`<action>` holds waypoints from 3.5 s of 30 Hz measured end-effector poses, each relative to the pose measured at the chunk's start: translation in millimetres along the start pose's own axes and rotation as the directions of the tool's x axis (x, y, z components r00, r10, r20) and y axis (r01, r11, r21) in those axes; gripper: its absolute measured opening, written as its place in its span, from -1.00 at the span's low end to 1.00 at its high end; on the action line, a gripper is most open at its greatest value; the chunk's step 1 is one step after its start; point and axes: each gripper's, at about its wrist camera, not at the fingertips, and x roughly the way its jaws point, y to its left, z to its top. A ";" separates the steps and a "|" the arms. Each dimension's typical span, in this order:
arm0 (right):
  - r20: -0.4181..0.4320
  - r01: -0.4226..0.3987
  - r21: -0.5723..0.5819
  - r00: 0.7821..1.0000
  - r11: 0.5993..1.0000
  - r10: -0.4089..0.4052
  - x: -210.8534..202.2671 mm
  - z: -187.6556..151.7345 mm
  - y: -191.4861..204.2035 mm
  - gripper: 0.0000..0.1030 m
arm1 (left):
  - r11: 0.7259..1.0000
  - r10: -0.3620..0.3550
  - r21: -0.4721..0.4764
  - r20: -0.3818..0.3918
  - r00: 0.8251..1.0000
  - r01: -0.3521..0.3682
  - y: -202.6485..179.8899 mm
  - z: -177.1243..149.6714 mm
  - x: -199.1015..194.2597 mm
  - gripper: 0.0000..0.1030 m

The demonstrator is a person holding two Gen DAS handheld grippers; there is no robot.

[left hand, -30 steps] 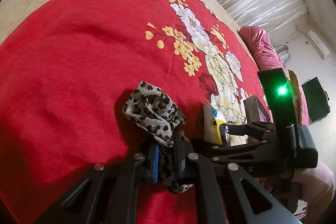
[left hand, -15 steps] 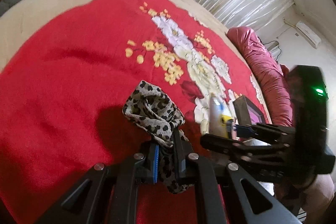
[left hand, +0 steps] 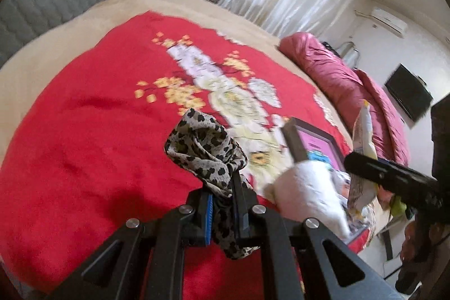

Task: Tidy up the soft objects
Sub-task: 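Lift and carry the leopard scrunchie and yellow wipes pack over the tray with both tools, then open the right tool to drop the yellow pack while the left tool releases the leopard scrunchie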

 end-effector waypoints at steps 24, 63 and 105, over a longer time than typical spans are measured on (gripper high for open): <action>0.075 0.176 0.271 0.976 0.946 -0.203 -81.4 -80.0 -156.6 0.09 | 0.933 -0.135 0.304 -0.198 0.971 0.191 -220.1 -52.8 34.1 -0.79; -0.015 0.172 0.360 0.984 0.917 -0.179 -2.7 -93.5 -211.3 0.17 | 0.927 -0.088 0.320 -0.323 0.942 0.197 -239.5 -52.0 131.8 -0.77; 0.227 0.217 0.363 0.923 0.906 -0.311 -119.4 -135.2 -113.5 0.49 | 0.920 0.053 0.391 -0.036 0.998 -0.034 -219.9 -35.0 14.4 0.23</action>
